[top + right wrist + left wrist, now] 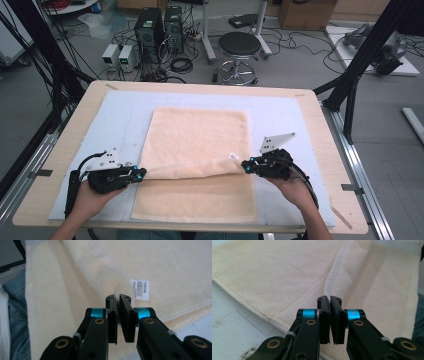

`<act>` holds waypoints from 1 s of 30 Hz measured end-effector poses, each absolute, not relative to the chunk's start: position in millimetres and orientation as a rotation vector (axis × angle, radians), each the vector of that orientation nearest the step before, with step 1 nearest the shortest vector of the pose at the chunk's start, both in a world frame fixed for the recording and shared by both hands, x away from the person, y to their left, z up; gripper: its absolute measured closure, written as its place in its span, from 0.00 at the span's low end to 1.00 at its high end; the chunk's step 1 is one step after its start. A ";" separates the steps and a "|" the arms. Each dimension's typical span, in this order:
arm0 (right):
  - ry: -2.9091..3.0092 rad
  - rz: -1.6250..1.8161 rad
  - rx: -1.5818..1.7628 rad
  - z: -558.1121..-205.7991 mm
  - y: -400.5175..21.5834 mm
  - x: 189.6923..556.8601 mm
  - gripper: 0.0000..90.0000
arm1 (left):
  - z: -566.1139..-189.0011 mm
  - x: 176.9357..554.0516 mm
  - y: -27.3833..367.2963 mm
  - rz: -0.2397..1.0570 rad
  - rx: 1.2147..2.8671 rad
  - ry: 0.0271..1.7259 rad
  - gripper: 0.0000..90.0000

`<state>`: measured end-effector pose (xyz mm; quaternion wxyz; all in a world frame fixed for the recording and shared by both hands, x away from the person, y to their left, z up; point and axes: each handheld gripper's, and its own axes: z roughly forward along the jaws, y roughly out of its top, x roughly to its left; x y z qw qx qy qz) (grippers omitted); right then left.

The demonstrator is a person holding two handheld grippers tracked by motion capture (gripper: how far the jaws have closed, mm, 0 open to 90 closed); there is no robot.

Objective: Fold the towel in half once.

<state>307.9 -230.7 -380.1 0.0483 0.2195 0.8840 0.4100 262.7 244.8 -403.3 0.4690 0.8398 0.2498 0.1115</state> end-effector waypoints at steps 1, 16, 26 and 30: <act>2.687 1.258 0.653 -380.1 -232.5 304.0 0.95 | -403.0 259.6 244.7 0.277 2.059 0.607 0.96; 2.641 1.359 0.592 -376.1 -251.6 252.5 0.95 | -392.4 212.6 242.3 0.295 2.067 0.525 0.96; 2.695 1.395 0.560 -380.6 -256.9 233.9 0.74 | -400.7 195.7 247.9 0.273 2.066 0.542 0.78; 2.708 1.348 0.579 -384.2 -249.4 241.3 0.70 | -407.6 208.2 248.6 0.255 2.081 0.576 0.74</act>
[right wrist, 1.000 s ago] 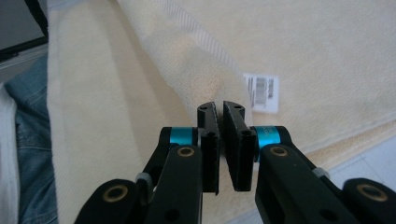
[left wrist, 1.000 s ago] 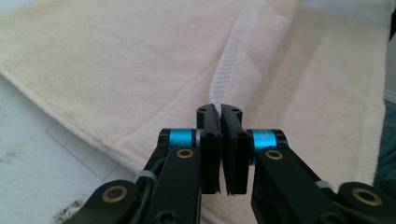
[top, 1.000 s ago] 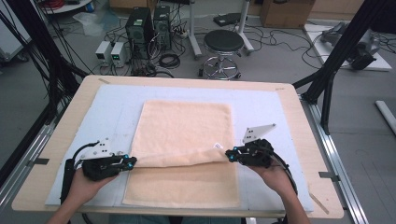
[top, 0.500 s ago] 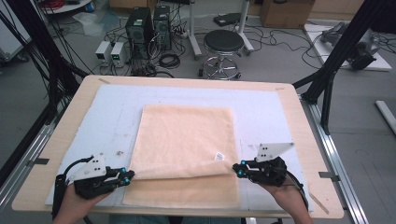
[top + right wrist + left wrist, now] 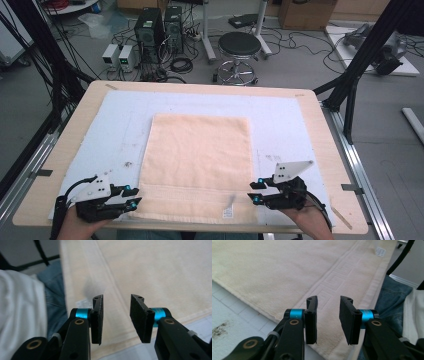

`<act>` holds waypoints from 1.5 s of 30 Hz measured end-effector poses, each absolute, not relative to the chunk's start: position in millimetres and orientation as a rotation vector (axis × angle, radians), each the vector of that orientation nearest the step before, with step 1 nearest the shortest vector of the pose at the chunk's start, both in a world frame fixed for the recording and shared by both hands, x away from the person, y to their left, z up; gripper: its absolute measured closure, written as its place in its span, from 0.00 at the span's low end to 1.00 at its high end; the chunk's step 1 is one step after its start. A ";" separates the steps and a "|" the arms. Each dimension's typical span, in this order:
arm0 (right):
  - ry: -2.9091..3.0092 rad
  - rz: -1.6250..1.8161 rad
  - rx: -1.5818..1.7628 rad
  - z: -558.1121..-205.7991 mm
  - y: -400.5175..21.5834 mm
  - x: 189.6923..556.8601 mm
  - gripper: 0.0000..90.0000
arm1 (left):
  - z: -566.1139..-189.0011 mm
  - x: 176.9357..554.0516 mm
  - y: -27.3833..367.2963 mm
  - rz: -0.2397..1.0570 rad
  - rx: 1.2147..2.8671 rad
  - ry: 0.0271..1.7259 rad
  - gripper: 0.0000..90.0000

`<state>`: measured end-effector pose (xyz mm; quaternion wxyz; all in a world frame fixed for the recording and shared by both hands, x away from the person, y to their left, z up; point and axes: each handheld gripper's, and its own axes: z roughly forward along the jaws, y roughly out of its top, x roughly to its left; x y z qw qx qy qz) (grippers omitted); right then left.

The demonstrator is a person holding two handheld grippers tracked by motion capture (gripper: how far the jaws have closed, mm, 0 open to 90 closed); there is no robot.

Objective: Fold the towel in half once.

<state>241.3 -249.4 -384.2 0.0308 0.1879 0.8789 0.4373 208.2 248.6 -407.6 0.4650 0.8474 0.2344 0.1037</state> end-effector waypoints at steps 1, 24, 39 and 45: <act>2.705 1.324 0.590 -386.9 -247.0 244.4 0.69 | -409.7 210.9 247.6 0.250 2.090 0.575 0.74; 2.609 1.212 0.796 -415.6 -240.4 312.3 0.51 | -415.6 269.4 231.2 0.289 2.057 0.655 0.58; 2.509 1.244 0.862 -403.7 -239.8 342.1 0.32 | -411.8 304.7 221.8 0.318 2.016 0.733 0.34; 2.522 1.241 0.861 -398.4 -230.5 351.9 0.30 | -405.4 316.8 225.7 0.319 2.006 0.772 0.28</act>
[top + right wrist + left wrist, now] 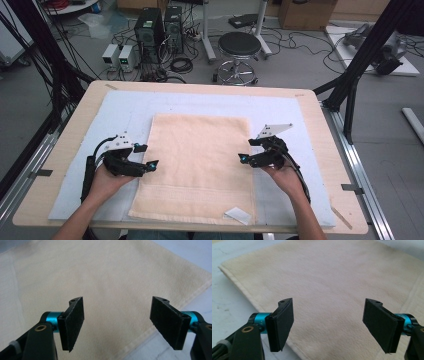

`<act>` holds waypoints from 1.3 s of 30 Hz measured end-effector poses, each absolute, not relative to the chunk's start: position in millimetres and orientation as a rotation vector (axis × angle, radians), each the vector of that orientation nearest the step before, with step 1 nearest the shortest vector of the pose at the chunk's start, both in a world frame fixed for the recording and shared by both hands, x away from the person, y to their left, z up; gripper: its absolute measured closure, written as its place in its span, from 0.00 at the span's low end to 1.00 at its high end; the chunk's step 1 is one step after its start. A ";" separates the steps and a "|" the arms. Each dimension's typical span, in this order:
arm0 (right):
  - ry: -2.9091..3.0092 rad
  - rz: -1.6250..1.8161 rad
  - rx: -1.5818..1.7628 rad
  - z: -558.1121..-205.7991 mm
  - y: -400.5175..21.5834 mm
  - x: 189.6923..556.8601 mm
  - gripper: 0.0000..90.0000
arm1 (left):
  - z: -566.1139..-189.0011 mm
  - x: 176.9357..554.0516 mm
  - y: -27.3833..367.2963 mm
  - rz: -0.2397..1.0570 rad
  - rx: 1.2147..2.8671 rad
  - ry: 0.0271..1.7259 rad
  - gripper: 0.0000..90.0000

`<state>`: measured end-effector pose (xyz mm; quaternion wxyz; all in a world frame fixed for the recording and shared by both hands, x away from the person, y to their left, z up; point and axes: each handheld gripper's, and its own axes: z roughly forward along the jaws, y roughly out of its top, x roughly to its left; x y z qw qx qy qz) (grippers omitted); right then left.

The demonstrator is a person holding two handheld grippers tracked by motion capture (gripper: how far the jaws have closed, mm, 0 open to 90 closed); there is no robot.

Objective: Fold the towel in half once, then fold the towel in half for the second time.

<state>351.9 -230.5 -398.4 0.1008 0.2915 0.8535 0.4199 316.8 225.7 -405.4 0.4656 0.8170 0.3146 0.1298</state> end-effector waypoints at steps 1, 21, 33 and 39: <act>2.521 1.245 0.851 -397.0 -228.5 353.4 0.30 | -403.7 318.8 225.8 0.315 1.994 0.781 0.28; 2.545 1.238 0.782 -369.5 -205.2 392.5 0.30 | -373.0 371.7 227.6 0.303 1.967 0.806 0.29; 2.508 1.164 0.813 -350.8 -206.8 436.1 0.30 | -362.6 416.8 231.6 0.319 1.950 0.884 0.30; 2.506 1.131 0.927 -367.7 -214.5 452.3 0.30 | -380.0 431.4 237.1 0.312 1.950 0.951 0.31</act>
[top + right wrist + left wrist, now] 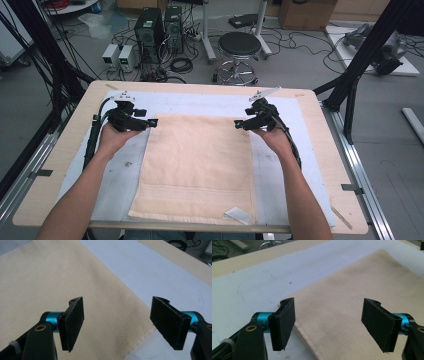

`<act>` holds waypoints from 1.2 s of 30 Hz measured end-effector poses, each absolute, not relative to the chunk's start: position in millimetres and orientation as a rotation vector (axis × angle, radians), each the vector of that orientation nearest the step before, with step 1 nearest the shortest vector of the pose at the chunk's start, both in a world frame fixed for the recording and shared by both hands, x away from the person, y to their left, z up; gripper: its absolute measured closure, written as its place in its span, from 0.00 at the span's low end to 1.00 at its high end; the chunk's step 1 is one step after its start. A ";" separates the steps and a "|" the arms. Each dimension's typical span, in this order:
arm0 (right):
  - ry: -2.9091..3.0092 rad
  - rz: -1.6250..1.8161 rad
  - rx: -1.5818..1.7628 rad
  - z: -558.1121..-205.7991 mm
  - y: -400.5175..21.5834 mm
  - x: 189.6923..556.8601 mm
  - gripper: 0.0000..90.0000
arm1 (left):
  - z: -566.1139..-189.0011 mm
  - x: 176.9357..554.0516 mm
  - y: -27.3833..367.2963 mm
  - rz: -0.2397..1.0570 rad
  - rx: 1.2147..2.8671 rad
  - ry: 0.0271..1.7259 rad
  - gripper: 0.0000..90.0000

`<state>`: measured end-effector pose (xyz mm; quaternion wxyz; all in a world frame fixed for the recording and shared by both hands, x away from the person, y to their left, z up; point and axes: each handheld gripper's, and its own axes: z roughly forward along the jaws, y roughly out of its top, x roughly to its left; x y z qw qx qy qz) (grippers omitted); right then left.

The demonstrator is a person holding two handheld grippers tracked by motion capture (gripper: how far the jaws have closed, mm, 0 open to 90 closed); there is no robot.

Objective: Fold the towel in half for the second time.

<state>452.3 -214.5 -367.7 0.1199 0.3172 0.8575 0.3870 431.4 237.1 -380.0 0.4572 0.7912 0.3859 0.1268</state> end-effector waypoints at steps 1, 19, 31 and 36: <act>2.505 1.128 0.937 -370.0 -214.7 454.4 0.30 | -382.7 433.5 236.9 0.307 1.948 0.958 0.31; 2.479 0.992 1.096 -412.6 -227.2 474.1 0.30 | -421.5 457.3 230.9 0.345 1.930 1.138 0.37; 2.513 0.958 1.183 -432.2 -223.1 481.1 0.49 | -438.4 460.5 218.9 0.311 2.019 1.157 0.53; 2.557 1.021 1.160 -432.5 -219.0 478.3 0.76 | -438.4 459.8 216.0 0.249 2.020 1.135 0.76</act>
